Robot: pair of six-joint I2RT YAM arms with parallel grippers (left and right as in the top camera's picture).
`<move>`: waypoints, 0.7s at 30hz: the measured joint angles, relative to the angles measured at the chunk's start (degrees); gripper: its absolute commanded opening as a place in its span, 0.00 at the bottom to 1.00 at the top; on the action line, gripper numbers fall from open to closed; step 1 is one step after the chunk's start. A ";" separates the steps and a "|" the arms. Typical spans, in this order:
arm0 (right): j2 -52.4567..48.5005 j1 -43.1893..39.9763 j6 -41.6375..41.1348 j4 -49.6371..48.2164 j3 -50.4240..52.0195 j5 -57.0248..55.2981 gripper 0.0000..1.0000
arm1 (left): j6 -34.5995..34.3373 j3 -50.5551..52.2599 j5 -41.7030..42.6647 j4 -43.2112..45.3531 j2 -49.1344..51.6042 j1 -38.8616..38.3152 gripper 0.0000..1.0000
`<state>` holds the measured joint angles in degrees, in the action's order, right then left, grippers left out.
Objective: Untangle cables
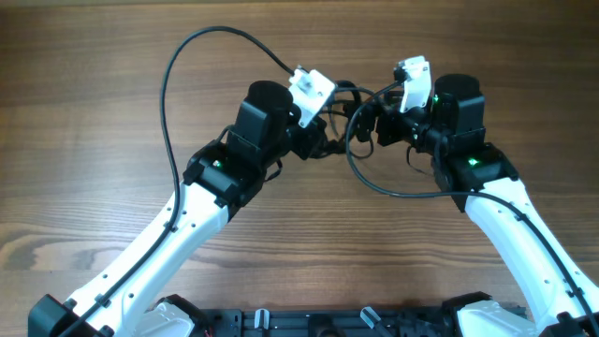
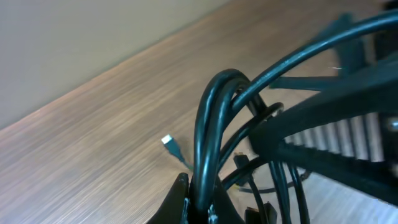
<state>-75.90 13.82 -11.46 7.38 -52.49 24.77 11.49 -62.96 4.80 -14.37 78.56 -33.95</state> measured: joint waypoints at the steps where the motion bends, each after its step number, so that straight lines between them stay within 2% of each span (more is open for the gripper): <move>1: 0.00 0.00 0.70 -0.04 0.00 0.76 1.00 | 0.33 0.00 0.72 0.02 0.00 0.00 0.04; 6: 0.00 0.00 2.45 0.63 0.00 2.27 1.00 | 3.67 0.00 0.46 0.04 0.00 0.00 0.04; 13: 0.00 0.00 3.72 2.49 0.00 2.97 1.00 | 10.67 0.00 -11.28 -0.02 -0.04 1.18 0.04; 21: 0.04 0.00 12.20 0.00 0.00 11.50 1.00 | 17.40 0.00 -15.21 -4.24 -0.04 5.38 0.04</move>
<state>-75.85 13.82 0.73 7.38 -52.49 36.27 28.88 -62.96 -10.41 -18.61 78.52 -28.58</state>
